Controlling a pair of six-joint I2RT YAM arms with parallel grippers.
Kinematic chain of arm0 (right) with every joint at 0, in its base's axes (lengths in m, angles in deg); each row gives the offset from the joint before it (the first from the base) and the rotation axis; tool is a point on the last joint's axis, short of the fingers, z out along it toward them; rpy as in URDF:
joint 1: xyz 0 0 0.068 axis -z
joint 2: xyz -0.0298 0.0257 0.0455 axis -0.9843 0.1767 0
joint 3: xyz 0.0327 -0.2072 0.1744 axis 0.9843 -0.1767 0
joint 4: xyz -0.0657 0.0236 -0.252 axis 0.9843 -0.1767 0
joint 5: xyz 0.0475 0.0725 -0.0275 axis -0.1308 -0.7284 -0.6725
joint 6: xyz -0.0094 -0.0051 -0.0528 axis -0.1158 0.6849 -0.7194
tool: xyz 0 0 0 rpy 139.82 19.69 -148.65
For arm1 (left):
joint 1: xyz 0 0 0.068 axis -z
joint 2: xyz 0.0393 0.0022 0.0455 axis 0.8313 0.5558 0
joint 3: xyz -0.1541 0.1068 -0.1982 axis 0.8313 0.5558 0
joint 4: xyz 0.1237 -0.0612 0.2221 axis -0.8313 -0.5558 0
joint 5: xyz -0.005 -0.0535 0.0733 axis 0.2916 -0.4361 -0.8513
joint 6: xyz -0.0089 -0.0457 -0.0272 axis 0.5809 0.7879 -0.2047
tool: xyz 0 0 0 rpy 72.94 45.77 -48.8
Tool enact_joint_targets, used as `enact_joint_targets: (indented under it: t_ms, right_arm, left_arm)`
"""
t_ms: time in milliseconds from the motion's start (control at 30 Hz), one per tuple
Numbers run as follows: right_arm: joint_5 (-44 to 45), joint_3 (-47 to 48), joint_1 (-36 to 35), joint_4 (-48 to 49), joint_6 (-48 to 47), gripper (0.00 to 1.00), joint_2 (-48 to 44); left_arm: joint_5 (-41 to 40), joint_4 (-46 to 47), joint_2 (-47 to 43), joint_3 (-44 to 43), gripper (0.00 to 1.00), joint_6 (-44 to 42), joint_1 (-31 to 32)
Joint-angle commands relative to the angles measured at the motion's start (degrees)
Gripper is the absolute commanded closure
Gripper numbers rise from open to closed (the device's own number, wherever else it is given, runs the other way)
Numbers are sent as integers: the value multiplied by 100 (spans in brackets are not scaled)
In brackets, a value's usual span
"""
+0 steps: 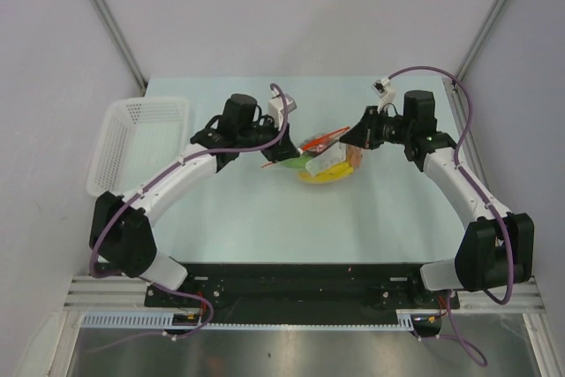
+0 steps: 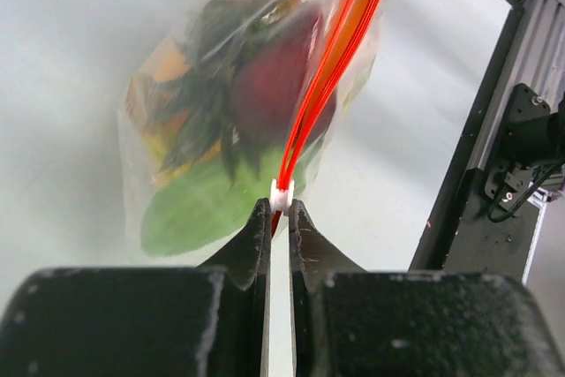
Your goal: Open the zip-top bag and remove the fake food
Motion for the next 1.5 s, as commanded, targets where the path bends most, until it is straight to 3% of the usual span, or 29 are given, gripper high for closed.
enact_joint_targets:
  t_ms: [0,333,733,767,800,867,900,967,1033,1100,1233,1367,1433,1467]
  right_arm:
    - [573,407,303,-8,63,100,-85]
    - [776,487,426,-141,169,100,144]
    - [1128,750,418,-668,-95,100,416]
    - [1171,881,418,-834,-42,98,443]
    - [1233,961,400,-957,45,87,495]
    - [1295,1206,383,-1404,370,78,609]
    - [1321,1295,365,-1572,510,64,645]
    - [1479,1531,347,-2213,1081,49,759]
    - [1497,1708,435,-2922,1720,14,847]
    - [1637,1849,444,-3259,2083,1,742]
    - [1866,1990,479,-4147,2593,0,217]
    - [1840,1420,602,-4193,2841,0,-417]
    - [1726,972,637,-4044,2928,4,-620]
    - [1708,831,637,-3965,3077,12,-821]
  left_arm:
    - [-332,-500,-548,397,100,-103,-252]
    - [-403,-790,-1418,1215,100,-138,-498]
    - [677,-659,-1568,1435,100,1,-507]
    - [791,-476,-1559,1409,100,89,-507]
    - [1053,-308,-1542,1409,100,221,-490]
    - [1205,252,-1480,1383,100,686,-429]
    - [1240,412,-1445,1348,100,827,-333]
    - [1284,711,-1226,1128,100,1152,-209]
    - [1346,879,-1016,909,100,1389,-33]
    - [1320,1177,-927,855,100,1635,124]
    - [1224,1512,-716,820,100,1997,266]
    - [1083,1565,-540,662,100,2041,459]
    - [1004,1539,-531,609,100,2041,521]
    - [986,1539,-522,600,100,2024,582]
